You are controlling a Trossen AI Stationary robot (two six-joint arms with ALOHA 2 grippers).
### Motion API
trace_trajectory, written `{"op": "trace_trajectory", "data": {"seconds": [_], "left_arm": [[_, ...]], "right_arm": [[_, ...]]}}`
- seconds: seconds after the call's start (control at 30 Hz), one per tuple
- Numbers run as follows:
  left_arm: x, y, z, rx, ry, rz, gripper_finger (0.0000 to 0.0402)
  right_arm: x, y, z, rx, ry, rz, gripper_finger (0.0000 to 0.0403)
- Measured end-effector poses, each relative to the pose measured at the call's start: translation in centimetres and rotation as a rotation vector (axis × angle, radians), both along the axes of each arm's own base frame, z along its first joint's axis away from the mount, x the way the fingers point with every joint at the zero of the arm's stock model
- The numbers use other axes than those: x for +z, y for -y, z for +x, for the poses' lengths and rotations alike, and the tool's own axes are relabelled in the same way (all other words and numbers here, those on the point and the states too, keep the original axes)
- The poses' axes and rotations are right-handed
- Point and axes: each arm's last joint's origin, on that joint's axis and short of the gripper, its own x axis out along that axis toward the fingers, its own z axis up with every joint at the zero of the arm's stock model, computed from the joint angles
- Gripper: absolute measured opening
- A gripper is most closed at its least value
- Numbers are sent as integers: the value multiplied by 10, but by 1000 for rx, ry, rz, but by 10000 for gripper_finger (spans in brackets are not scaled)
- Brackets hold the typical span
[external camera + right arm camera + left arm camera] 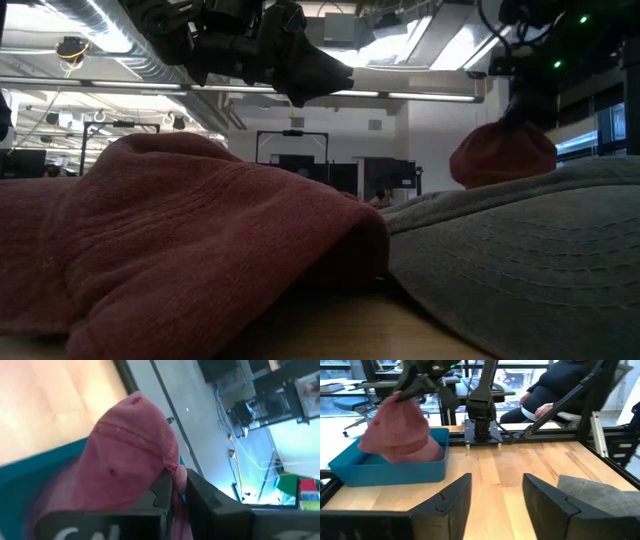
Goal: Pick & Place hat
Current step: Put the top red cap into the blue bin
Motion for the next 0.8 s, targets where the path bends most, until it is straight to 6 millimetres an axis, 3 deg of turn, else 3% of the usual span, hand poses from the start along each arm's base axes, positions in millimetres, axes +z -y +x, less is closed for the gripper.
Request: {"op": "trace_trajectory", "data": {"seconds": [0.8], "left_arm": [[-3, 1, 0, -7, -33, 9, 173]], "right_arm": [[-44, 65, 25, -425, 89, 38, 40]]}}
